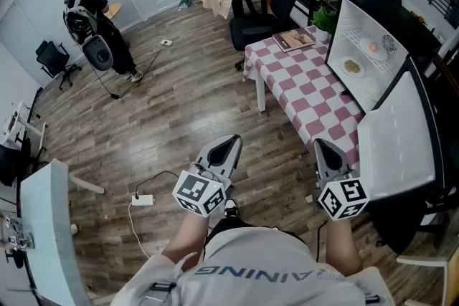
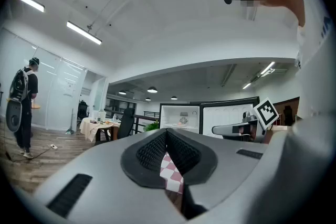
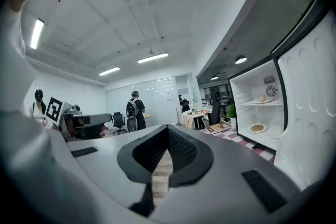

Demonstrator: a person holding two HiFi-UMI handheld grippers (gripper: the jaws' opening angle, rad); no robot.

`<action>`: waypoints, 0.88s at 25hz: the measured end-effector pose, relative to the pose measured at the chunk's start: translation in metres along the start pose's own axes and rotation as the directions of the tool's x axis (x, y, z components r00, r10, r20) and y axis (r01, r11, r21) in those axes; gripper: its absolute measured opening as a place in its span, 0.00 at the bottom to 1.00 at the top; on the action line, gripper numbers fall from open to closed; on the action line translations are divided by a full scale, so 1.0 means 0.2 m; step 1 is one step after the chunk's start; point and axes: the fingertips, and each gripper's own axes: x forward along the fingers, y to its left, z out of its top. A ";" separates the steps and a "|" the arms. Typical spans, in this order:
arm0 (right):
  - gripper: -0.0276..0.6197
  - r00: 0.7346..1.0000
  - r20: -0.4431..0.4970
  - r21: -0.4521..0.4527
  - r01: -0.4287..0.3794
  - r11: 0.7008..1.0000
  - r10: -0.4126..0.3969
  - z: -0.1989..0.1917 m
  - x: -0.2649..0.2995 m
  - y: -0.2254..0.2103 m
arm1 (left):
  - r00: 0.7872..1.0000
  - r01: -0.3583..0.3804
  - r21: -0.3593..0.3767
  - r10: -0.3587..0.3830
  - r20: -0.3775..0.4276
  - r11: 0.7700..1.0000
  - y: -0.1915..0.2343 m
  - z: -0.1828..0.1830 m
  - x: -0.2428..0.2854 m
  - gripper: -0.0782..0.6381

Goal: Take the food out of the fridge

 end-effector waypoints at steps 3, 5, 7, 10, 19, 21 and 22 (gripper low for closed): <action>0.07 1.000 0.001 -0.008 -0.010 1.000 0.010 0.01 0.01 0.02 | 1.000 0.007 0.008 -0.007 0.004 1.000 -0.01 0.01 0.01 0.12; 0.07 1.000 0.000 -0.008 -0.009 1.000 0.009 0.00 0.00 0.02 | 1.000 0.007 0.009 -0.007 0.006 1.000 -0.02 0.02 0.00 0.12; 0.07 1.000 -0.002 -0.007 -0.005 1.000 0.005 0.00 -0.01 0.02 | 1.000 0.004 0.008 -0.004 0.007 1.000 -0.02 0.02 -0.01 0.12; 0.07 1.000 -0.003 -0.008 0.000 1.000 0.000 0.00 -0.02 0.01 | 1.000 0.002 0.008 -0.002 0.002 1.000 -0.02 0.01 -0.01 0.12; 0.07 1.000 -0.009 0.015 -0.023 1.000 0.023 -0.03 0.01 0.02 | 1.000 0.023 0.005 -0.023 -0.021 1.000 -0.02 -0.02 0.00 0.12; 0.07 0.999 -0.018 0.024 -0.033 0.999 0.033 -0.04 0.04 0.04 | 0.999 0.032 0.006 -0.032 -0.032 0.999 -0.01 -0.03 0.01 0.12; 0.07 0.999 -0.021 0.030 -0.038 0.999 0.039 -0.04 0.06 0.05 | 0.999 0.034 0.006 -0.034 -0.036 0.999 0.01 -0.03 0.01 0.12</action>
